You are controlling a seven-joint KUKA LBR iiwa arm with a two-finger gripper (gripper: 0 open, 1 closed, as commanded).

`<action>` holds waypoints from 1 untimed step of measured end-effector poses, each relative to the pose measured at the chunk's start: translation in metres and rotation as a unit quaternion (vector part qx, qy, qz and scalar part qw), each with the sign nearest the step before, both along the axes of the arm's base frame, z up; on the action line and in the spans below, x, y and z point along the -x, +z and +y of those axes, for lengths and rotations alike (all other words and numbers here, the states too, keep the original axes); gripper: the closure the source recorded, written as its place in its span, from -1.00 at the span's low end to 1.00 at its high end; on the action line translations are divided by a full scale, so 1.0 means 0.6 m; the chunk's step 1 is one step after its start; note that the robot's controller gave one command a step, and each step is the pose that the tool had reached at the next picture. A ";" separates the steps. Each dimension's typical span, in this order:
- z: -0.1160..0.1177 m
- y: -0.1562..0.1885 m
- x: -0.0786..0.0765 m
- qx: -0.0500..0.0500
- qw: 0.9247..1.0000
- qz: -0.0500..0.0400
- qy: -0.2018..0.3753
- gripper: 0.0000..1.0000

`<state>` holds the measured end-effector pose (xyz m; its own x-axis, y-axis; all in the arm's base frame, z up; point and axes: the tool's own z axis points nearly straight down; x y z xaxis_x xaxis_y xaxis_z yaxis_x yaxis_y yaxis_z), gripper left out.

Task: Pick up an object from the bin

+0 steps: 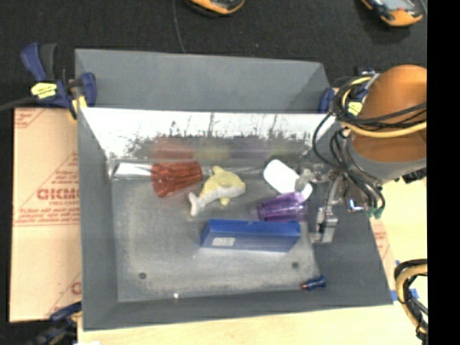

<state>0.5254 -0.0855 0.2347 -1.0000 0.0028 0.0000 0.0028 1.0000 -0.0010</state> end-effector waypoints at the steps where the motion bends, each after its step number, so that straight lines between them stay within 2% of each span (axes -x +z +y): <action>1: 0.000 0.002 -0.002 0.000 1.000 -0.002 0.001 -1.00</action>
Offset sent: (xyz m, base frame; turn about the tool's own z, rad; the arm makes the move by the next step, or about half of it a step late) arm 0.0083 0.0101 -0.0530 -0.0824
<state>0.5264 -0.0855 0.2359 -1.0000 0.0010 -0.0034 0.0010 1.0000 -0.0014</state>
